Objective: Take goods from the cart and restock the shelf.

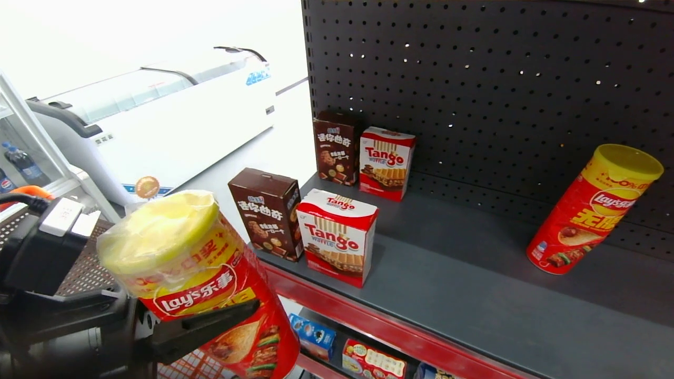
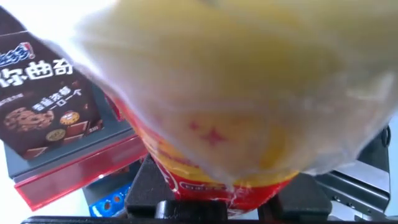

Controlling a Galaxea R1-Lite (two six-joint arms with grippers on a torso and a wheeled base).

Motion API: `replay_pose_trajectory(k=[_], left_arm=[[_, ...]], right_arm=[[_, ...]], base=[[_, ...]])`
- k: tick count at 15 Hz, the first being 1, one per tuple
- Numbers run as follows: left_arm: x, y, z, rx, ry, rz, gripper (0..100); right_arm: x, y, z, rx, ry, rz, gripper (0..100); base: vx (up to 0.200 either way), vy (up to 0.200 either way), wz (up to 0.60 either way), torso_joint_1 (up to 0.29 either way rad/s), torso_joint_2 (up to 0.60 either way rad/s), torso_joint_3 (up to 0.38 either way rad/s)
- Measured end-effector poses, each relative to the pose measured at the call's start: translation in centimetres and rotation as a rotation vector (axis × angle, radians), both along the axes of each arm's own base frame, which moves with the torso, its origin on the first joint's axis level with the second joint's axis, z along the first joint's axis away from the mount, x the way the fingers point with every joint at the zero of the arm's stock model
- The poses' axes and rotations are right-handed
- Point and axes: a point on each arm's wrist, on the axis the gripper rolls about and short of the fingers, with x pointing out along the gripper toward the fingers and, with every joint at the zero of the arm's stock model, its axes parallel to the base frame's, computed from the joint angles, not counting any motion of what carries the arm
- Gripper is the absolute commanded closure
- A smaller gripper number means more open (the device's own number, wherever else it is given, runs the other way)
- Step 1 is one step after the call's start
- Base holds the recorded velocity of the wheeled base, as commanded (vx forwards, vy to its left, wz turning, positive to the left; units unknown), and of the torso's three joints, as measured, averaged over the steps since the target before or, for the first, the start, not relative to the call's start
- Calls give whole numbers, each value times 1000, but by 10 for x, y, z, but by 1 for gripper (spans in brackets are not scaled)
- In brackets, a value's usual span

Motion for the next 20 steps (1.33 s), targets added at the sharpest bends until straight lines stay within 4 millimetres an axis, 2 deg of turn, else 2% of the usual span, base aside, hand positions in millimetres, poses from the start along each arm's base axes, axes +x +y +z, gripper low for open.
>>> replay_pose_trajectory(k=[6, 20], left_arm=[[-1, -3, -1, 2, 3, -20, 100], [-3, -1, -6, 7, 12, -14, 100]], right_arm=[[0, 0, 0, 0, 0, 0, 0], [0, 0, 0, 0, 1, 5, 0]], base=[[0, 0, -600, 4, 2, 4], [0, 0, 0, 0, 0, 0]])
